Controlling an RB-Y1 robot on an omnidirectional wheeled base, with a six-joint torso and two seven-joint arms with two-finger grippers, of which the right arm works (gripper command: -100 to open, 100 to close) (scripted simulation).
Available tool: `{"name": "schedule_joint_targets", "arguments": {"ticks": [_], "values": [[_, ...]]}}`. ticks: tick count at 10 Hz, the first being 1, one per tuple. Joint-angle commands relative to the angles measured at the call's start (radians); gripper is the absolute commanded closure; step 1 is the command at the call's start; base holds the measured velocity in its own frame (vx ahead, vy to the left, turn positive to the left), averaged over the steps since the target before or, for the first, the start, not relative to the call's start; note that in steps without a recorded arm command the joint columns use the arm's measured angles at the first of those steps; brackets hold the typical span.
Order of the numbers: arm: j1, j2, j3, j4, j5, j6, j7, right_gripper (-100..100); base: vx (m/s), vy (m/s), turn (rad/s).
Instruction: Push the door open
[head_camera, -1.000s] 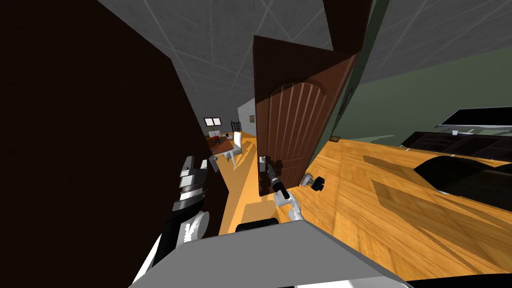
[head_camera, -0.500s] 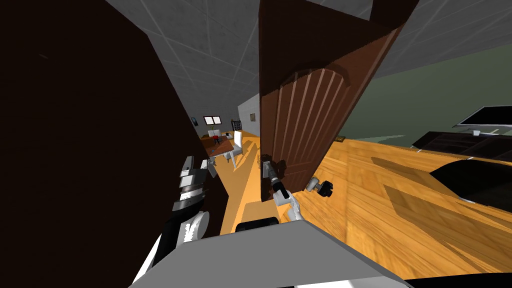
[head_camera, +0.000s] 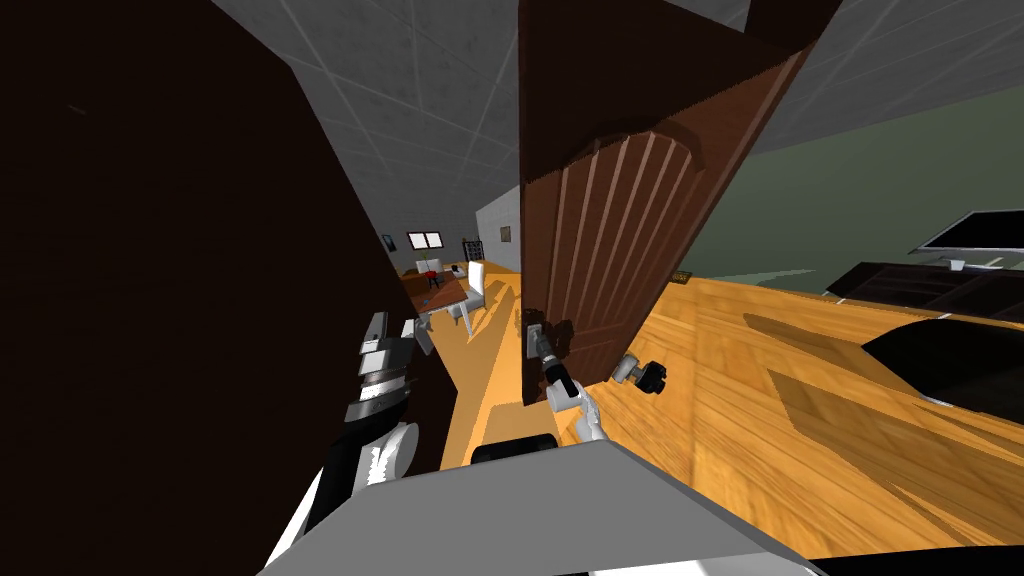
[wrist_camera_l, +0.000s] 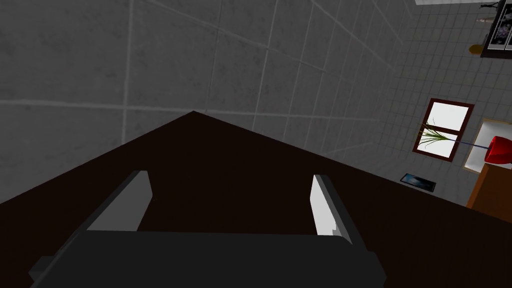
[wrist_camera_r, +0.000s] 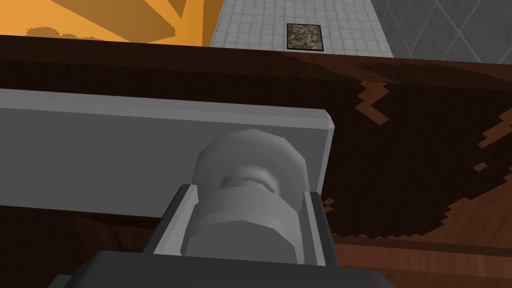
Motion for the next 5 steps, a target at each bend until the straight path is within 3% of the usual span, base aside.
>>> {"name": "schedule_joint_targets", "arguments": {"ticks": [1,2,3,5], "values": [[0.000,0.000,0.000,-0.001,0.000,-0.001,0.000,100,-0.013,0.000,-0.004],[0.000,0.000,0.000,-0.001,0.000,-0.001,0.000,100,0.000,0.000,0.000],[-0.018,-0.004,-0.023,0.026,0.000,-0.004,0.008,100,0.110,-0.004,-0.049],[-0.033,-0.006,-0.039,0.043,0.000,-0.008,0.014,100,0.167,0.013,-0.056]]}}
